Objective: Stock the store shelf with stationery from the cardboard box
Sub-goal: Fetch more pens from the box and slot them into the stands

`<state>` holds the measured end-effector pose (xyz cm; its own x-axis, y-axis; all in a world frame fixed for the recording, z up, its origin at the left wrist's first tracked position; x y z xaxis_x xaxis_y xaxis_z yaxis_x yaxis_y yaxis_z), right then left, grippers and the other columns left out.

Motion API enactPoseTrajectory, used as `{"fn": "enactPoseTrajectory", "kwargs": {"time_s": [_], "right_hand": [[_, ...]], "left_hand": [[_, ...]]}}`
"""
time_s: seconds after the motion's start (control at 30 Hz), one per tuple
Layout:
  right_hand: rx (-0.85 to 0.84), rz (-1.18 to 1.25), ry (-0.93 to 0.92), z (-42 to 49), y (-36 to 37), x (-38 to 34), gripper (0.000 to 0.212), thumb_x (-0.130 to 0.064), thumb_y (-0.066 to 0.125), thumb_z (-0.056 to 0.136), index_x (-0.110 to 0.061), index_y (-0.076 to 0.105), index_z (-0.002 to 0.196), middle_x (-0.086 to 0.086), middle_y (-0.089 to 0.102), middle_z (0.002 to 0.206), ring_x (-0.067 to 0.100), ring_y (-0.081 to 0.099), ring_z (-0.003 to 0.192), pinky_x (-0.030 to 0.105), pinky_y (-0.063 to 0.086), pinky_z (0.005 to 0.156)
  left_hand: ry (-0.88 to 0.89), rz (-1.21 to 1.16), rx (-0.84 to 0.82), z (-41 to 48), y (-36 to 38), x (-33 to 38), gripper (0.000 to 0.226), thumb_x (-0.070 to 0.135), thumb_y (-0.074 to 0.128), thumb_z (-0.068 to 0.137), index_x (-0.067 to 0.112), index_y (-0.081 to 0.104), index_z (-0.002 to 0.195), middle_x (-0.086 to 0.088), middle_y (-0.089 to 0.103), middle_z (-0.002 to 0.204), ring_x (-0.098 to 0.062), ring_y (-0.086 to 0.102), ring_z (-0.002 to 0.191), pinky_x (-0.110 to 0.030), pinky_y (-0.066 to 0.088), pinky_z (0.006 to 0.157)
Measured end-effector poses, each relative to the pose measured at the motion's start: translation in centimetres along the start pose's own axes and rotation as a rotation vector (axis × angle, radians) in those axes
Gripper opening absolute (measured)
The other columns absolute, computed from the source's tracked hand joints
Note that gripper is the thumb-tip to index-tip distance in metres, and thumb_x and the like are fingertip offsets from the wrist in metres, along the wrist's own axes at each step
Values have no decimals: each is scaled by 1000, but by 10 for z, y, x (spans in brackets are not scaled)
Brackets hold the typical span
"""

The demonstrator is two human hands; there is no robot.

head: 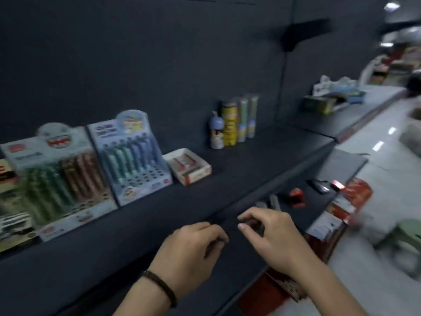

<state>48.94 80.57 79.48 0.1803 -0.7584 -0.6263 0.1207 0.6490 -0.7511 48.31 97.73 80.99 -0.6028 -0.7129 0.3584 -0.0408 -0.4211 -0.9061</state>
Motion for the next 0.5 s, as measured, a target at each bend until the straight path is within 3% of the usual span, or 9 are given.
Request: {"fn": "enactPoseTrajectory", "kwargs": {"time_s": [0.17, 0.27, 0.37, 0.5], "right_hand": [[56, -6, 290, -127, -83, 162, 11, -42, 72, 94, -36, 74, 103, -22, 72, 92, -4, 66, 88, 25, 56, 83], [91, 3, 481, -217, -121, 268, 18, -43, 66, 93, -33, 74, 106, -16, 71, 90, 4, 66, 85, 31, 55, 83], [40, -16, 706, -320, -146, 364, 25, -41, 65, 99, -30, 68, 121, -6, 68, 106, 16, 65, 98, 32, 52, 88], [28, -29, 1001, -450, -178, 464, 42, -46, 63, 96, -28, 61, 134, 6, 65, 128, 27, 64, 114, 39, 53, 97]], "left_hand": [[139, 5, -287, 38, 139, 157, 16, 47, 52, 100, 42, 57, 114, 18, 62, 104, -7, 63, 93, -37, 56, 80], [201, 16, -479, 46, 240, 249, 19, 48, 54, 98, 40, 56, 114, 16, 62, 101, -12, 64, 95, -33, 53, 77], [232, 18, -701, 45, 336, 325, 16, 48, 56, 100, 39, 61, 113, 18, 61, 97, -10, 64, 93, -30, 52, 76], [309, 93, -941, 44, 448, 404, 24, 50, 53, 102, 39, 61, 121, 12, 67, 112, -14, 64, 104, -35, 55, 90]]}}
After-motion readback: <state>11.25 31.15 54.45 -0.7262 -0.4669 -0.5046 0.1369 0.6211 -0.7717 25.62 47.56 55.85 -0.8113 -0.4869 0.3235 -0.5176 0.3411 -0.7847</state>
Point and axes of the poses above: each hand's wrist, its own z-axis towards the middle knuckle, its own y-axis out of the palm, x = y × z, the point moved 10 cm from there along z, towards the middle knuckle
